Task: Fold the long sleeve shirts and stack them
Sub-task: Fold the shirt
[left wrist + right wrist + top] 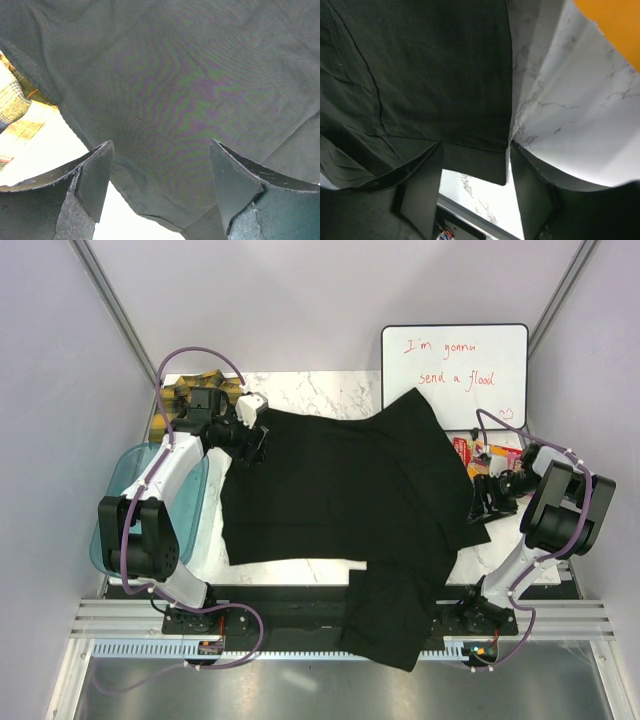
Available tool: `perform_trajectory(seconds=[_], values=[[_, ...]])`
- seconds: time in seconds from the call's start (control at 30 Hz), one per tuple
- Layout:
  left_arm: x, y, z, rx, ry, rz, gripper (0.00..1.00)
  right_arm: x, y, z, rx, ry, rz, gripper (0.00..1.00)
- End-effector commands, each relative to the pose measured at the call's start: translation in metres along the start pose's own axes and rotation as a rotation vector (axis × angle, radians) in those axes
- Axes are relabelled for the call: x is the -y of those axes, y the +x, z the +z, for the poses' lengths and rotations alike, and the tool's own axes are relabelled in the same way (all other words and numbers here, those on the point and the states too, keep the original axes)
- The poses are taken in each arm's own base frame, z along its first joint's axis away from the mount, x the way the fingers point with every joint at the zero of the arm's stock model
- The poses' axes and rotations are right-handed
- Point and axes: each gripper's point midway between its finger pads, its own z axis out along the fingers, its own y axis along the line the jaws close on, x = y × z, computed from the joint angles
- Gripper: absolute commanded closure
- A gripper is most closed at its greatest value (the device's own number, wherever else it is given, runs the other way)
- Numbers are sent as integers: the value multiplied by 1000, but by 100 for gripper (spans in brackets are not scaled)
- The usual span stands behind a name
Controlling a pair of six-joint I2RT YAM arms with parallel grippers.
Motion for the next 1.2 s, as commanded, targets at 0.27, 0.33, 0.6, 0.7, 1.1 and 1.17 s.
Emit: perform_trajectory(seconds=[0.27, 0.33, 0.6, 0.7, 1.1, 1.17], values=[[5, -19, -16, 62, 4, 57, 17, -32, -31, -32, 185, -115, -85, 100], [8, -23, -18, 77, 15, 54, 17, -53, -45, -61, 275, -136, -168, 100], [52, -76, -41, 289, 179, 91, 15, -169, -115, -120, 559, -412, -301, 100], [77, -101, -47, 390, 199, 112, 11, -209, -136, -120, 610, -462, -318, 100], [150, -139, -14, 408, 265, 117, 1, -315, -207, -154, 876, -557, -366, 100], [120, -141, -3, 380, 146, 193, 2, -318, -218, -172, 931, -532, -373, 100]])
